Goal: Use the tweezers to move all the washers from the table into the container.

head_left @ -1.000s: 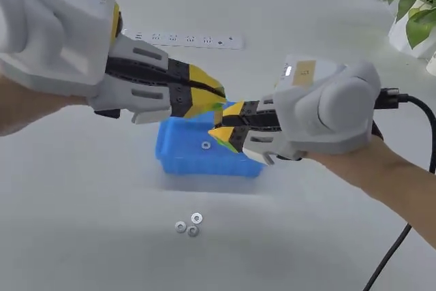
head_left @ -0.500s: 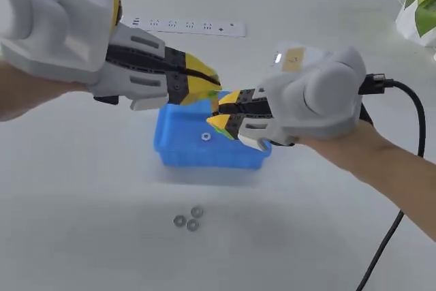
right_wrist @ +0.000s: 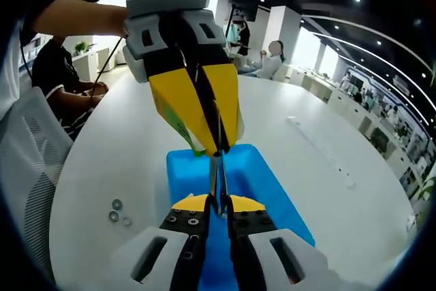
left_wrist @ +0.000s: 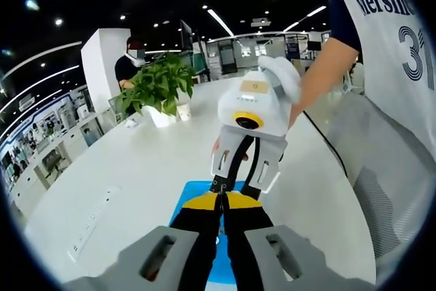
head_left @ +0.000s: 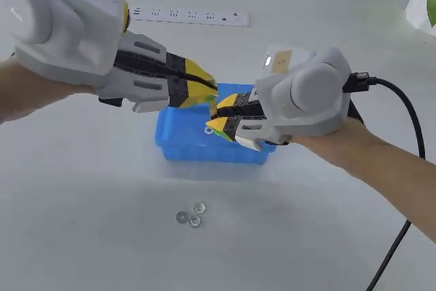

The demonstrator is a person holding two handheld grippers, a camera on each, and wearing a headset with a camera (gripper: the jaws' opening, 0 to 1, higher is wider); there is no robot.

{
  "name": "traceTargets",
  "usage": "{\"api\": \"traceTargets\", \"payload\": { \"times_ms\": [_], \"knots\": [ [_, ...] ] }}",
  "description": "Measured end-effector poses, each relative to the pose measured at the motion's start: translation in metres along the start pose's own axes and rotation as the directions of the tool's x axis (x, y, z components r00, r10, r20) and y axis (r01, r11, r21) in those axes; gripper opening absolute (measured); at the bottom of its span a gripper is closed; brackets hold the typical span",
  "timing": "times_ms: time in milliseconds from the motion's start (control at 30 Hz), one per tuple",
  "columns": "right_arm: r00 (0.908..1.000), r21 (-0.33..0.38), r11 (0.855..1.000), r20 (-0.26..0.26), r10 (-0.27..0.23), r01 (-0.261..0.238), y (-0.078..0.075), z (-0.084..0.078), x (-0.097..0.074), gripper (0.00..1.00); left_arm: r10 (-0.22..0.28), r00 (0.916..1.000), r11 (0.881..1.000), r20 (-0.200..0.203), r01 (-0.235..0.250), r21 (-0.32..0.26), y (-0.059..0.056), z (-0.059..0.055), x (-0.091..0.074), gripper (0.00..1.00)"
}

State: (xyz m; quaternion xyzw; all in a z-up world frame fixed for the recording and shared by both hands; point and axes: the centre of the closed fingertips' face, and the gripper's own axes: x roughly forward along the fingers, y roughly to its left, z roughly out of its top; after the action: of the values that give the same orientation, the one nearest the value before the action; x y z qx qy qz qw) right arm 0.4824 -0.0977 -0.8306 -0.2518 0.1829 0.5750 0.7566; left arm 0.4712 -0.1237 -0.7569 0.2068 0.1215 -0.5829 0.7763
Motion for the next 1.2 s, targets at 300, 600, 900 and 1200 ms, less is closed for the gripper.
{"api": "traceTargets", "payload": {
  "times_ms": [300,600,900,1200],
  "knots": [
    [0.9997,0.032,0.999,-0.020,0.014,-0.013,-0.002,-0.009,0.007,0.12,-0.004,0.9998,1.000,-0.020,0.004,-0.018,0.004,-0.010,0.007,0.06],
    [0.9993,0.064,0.998,-0.032,0.018,-0.016,-0.003,-0.013,0.011,0.12,-0.004,0.9994,0.999,-0.034,0.003,-0.034,0.008,-0.016,0.010,0.06],
    [0.9993,0.069,0.998,-0.035,0.013,-0.010,-0.004,-0.014,0.011,0.13,-0.008,0.9992,0.999,-0.039,0.007,-0.032,0.007,-0.015,0.012,0.06],
    [0.9997,0.060,0.998,-0.022,0.002,0.000,-0.003,-0.006,0.005,0.13,-0.013,0.9991,1.000,-0.039,0.012,-0.008,0.001,-0.005,0.008,0.06]
  ]
}}
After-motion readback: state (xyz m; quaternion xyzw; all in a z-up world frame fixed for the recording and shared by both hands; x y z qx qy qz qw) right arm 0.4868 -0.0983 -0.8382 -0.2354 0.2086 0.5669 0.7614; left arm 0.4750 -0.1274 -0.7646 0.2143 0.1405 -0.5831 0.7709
